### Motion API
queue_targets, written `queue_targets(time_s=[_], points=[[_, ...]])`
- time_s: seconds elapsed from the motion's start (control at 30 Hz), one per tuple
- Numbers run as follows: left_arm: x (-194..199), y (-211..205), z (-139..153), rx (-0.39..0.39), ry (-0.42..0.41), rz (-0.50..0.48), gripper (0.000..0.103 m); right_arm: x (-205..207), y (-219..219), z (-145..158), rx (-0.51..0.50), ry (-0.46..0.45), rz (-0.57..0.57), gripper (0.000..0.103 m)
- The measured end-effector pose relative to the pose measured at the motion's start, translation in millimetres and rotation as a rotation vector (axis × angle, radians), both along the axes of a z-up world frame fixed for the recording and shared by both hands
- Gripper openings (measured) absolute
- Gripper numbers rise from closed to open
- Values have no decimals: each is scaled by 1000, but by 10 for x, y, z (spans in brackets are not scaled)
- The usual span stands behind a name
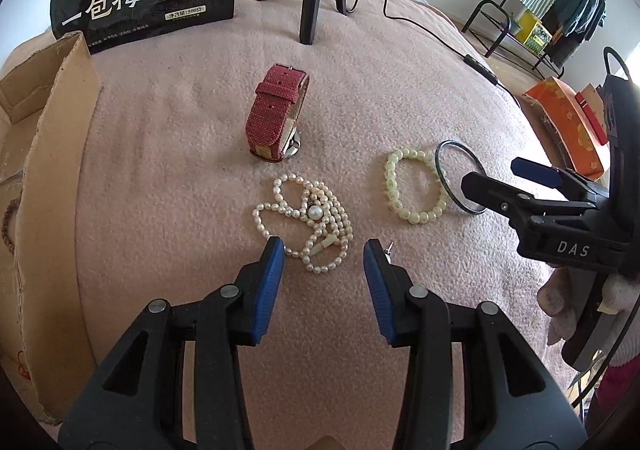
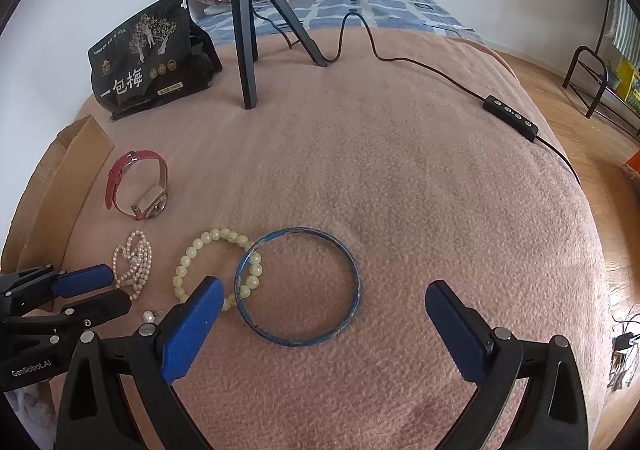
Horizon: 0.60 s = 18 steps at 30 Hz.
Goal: Organize jewelry
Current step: 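Grasp the pearl necklace with the left tool while the right tool grasps the blue bangle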
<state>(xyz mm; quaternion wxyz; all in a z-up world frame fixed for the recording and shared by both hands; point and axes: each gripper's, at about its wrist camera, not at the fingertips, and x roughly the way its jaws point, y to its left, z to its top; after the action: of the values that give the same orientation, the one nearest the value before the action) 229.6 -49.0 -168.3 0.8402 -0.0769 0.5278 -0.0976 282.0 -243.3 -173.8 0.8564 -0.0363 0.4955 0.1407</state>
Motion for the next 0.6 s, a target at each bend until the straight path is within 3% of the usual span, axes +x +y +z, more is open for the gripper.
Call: queue_targets(time_s=[0.6], points=[[85,16,-99,5,16,21,17,159,122,-175,-31,55,5,103]])
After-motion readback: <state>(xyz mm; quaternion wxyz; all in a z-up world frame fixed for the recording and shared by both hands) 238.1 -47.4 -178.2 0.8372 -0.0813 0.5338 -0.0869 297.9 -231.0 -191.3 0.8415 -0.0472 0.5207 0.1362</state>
